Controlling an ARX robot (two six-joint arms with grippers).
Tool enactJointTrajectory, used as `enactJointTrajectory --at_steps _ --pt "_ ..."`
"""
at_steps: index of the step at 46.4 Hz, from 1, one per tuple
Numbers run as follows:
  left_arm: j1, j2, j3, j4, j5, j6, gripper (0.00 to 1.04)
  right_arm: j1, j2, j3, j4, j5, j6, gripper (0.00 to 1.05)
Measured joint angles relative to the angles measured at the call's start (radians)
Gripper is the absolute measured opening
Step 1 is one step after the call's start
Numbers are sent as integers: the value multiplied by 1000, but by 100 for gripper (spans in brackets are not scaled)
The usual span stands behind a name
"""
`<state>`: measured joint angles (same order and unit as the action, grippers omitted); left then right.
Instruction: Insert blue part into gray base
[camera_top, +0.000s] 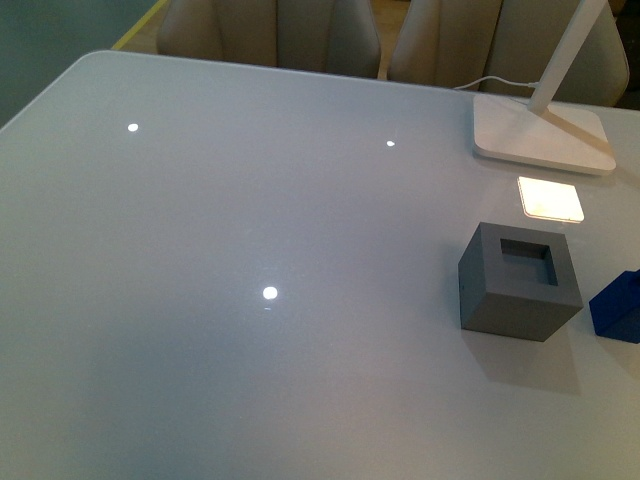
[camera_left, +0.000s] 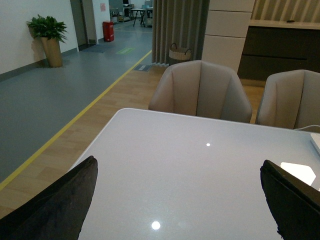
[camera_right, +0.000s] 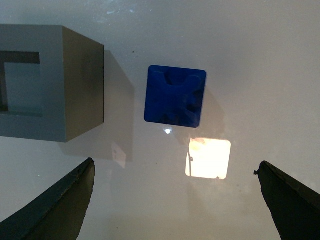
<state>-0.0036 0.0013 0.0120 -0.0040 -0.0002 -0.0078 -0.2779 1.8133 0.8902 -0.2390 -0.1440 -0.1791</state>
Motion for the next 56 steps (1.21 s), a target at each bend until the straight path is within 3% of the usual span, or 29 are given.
enactJointTrajectory --at_steps 20,51,56 --pt "0 0 0 0 0 0 97 40 231 159 -14 51 32 96" --pt "0 0 0 0 0 0 97 58 349 247 -37 84 69 96" --pt "0 0 0 0 0 0 97 64 356 254 -44 89 76 83"
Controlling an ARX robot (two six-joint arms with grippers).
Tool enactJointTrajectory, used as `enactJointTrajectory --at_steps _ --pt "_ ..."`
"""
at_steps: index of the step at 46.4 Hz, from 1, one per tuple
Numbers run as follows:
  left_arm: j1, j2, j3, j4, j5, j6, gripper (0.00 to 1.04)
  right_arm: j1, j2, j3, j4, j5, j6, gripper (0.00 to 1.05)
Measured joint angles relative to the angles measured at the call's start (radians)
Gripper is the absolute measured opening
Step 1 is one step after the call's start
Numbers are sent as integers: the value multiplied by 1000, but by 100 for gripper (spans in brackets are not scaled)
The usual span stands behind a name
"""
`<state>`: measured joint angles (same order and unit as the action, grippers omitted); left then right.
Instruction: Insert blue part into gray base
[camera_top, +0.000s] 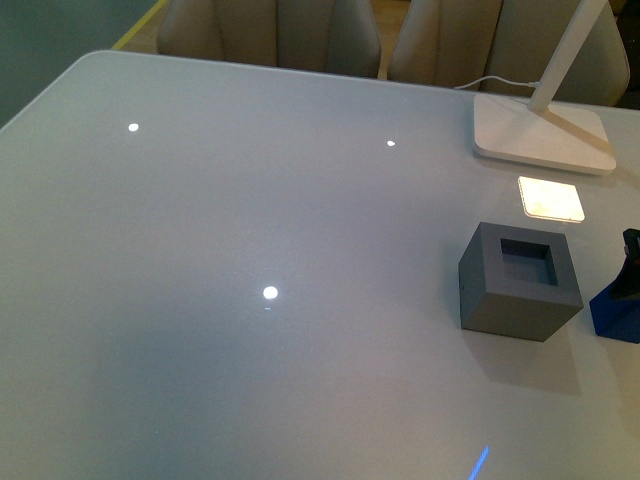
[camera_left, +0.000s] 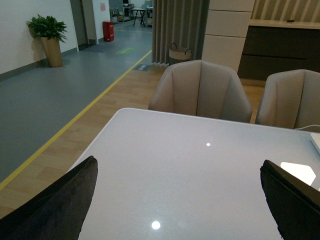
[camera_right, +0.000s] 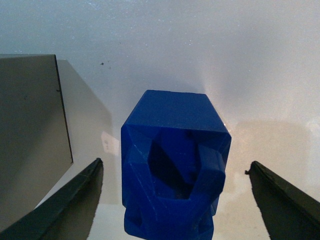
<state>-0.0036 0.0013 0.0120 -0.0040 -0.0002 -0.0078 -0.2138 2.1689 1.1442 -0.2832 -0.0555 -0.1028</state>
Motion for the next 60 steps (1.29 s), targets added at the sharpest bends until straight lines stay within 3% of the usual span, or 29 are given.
enactJointTrajectory --at_steps 7,13,33,60 --pt "0 0 0 0 0 0 97 4 5 18 -17 3 2 57" --pt "0 0 0 0 0 0 97 4 5 26 -33 3 2 45" --pt "0 0 0 0 0 0 97 23 -181 13 -152 -43 19 44" --pt "0 0 0 0 0 0 97 243 -311 21 -230 -24 195 44"
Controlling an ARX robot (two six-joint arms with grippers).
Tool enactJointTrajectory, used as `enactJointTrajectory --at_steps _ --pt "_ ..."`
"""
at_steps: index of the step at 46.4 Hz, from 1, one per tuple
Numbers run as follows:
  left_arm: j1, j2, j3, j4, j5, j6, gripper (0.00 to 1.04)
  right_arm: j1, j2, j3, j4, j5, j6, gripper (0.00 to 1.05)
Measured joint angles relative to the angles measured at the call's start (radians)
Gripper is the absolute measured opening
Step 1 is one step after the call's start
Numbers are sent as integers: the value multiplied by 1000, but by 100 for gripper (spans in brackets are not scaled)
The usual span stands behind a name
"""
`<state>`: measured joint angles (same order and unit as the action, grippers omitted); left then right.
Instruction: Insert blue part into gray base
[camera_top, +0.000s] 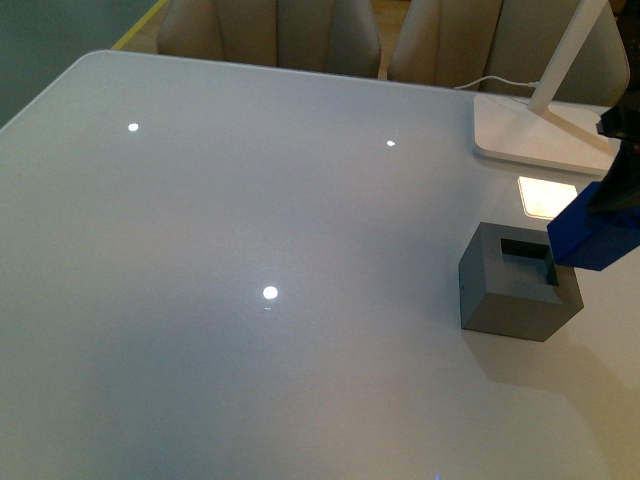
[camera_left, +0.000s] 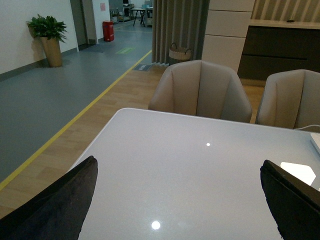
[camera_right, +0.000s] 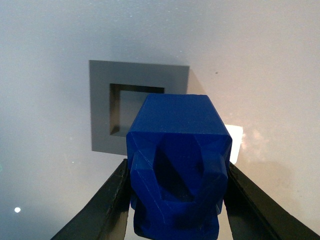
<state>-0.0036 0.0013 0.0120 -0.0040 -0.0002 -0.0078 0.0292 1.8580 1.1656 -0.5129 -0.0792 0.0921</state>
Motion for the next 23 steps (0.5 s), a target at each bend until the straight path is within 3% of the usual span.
enactJointTrajectory --at_steps 11,23 --pt "0 0 0 0 0 0 97 63 21 20 0 13 51 44" --pt "0 0 0 0 0 0 97 69 93 40 8 27 83 44"
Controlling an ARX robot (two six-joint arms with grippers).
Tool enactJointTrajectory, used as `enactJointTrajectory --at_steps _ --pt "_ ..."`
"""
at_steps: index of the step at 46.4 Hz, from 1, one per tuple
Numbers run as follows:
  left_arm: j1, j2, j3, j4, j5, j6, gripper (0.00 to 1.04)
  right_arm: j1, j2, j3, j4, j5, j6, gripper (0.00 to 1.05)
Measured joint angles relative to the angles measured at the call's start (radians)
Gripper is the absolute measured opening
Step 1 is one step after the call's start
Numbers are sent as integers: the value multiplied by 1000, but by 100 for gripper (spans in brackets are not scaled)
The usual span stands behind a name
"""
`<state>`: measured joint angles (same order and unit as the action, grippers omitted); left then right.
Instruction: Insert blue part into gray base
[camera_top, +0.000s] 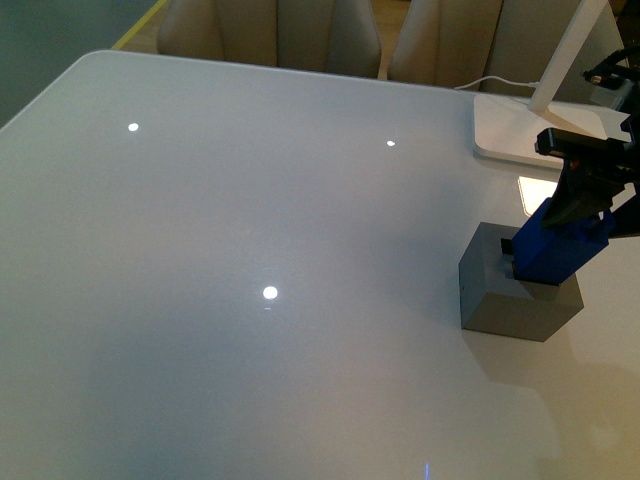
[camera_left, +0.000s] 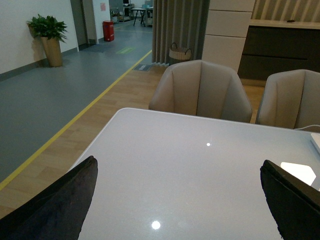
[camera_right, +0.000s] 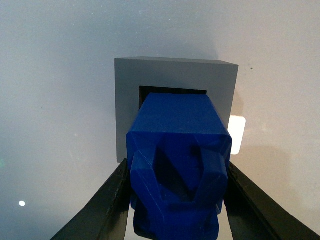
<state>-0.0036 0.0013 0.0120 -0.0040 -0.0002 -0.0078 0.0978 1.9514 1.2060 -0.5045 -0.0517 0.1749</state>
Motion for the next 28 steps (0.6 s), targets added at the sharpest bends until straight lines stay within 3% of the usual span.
enactJointTrajectory --at_steps 28 --pt "0 0 0 0 0 0 97 11 23 23 -4 -5 17 44"
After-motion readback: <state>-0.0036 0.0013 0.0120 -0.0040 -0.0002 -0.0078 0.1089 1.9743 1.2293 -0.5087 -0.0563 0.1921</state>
